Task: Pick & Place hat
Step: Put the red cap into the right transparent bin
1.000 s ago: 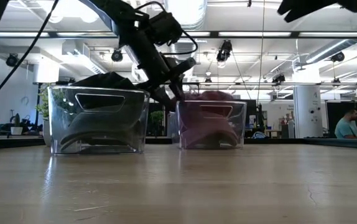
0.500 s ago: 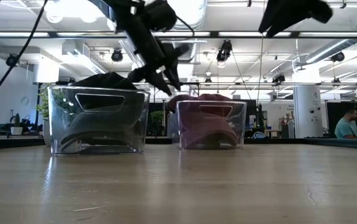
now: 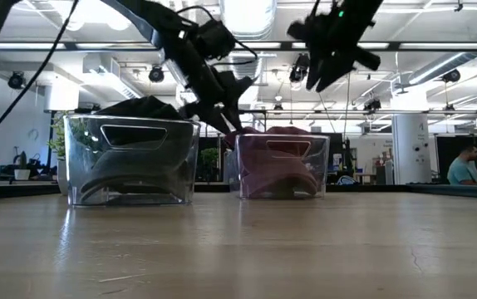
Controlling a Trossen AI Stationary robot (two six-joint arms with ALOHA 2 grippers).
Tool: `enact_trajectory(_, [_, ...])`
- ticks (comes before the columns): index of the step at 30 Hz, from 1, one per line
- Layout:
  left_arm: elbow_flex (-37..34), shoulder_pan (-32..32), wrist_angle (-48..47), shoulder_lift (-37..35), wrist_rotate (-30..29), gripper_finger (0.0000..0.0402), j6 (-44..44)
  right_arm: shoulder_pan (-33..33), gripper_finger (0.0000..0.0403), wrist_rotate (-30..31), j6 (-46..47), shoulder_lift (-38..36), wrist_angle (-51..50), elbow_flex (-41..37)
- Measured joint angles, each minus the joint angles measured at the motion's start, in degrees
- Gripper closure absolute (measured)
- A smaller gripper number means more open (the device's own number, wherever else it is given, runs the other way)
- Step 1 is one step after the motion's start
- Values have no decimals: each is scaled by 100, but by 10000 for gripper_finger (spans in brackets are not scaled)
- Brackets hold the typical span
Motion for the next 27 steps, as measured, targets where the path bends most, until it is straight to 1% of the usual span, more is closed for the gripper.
enact_trajectory(1, [-2,18,163,78,153,248,2,-136,294,-22,-84,76,24,0])
enact_trajectory(3, [-2,24,346,241,249,248,8,-409,294,-46,-281,246,11,-11])
enact_trajectory(7, [43,18,366,579,268,248,75,-1009,294,-310,-720,498,12,-11])
enact_trajectory(13, [200,26,378,751,277,248,139,-1846,294,-413,-1683,624,71,-33])
enact_trajectory(14, [220,26,381,752,262,248,153,-1993,294,-607,-1892,633,105,-36])
enact_trajectory(17, [310,40,397,752,160,248,210,-2438,294,-1633,-2457,641,493,-107])
enact_trajectory(18, [332,50,393,752,155,248,212,-2548,294,-1835,-2571,644,640,-159])
enact_trajectory(22, [358,63,461,754,145,248,206,-2803,294,-2079,-2859,646,1178,-399])
enact_trajectory(27, [291,61,472,765,136,248,184,-2906,294,-2499,-3200,781,1804,-679])
